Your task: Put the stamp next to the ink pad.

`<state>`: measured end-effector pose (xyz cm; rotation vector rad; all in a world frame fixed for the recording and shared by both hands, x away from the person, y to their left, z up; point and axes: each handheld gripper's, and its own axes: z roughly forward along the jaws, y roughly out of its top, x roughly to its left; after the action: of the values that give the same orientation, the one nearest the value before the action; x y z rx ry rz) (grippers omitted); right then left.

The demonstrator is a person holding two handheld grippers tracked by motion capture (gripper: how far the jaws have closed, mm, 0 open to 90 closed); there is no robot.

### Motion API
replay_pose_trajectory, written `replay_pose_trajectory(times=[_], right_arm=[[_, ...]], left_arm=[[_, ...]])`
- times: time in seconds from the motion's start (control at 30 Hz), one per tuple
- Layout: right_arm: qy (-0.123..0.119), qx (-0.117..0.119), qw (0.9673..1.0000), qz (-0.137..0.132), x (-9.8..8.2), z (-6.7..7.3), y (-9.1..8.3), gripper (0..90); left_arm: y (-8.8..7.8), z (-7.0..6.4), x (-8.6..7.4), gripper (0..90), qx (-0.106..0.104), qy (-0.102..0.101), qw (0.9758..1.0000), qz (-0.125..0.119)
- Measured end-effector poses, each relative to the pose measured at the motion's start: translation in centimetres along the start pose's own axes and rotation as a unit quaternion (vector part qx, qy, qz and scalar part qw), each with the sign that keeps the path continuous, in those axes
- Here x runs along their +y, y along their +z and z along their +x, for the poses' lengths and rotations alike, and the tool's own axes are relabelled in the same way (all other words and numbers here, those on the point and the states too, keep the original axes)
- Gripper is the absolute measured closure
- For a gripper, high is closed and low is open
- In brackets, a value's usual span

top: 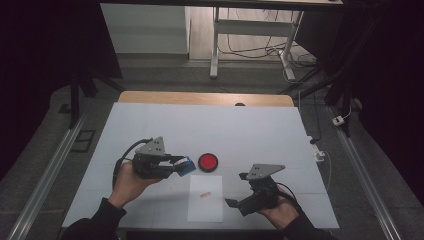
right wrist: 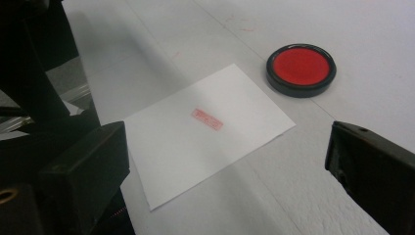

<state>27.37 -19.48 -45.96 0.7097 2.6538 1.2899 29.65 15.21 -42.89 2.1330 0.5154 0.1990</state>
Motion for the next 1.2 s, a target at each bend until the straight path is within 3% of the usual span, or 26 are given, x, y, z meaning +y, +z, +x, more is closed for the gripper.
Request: replay_pose_trajectory(times=[0.43,0.7,1.2], right_arm=[[0.012,-0.047,0.9988,-0.005,-1.4,-0.3,-1.6,0.0],[0.028,-0.082,0.9962,-0.003,-2.3,-0.5,-2.9,0.0],[0.059,-0.122,0.9907,-0.003,-4.0,-0.8,-5.1,0.0]], left_arm=[[0.0,1.3,-0.9,69.6,0.04,-0.024,0.9987,0.021],[-0.1,2.1,-1.5,69.5,0.065,-0.042,0.9966,0.027],[0.0,3.6,-2.6,69.5,0.104,-0.071,0.9913,0.037]])
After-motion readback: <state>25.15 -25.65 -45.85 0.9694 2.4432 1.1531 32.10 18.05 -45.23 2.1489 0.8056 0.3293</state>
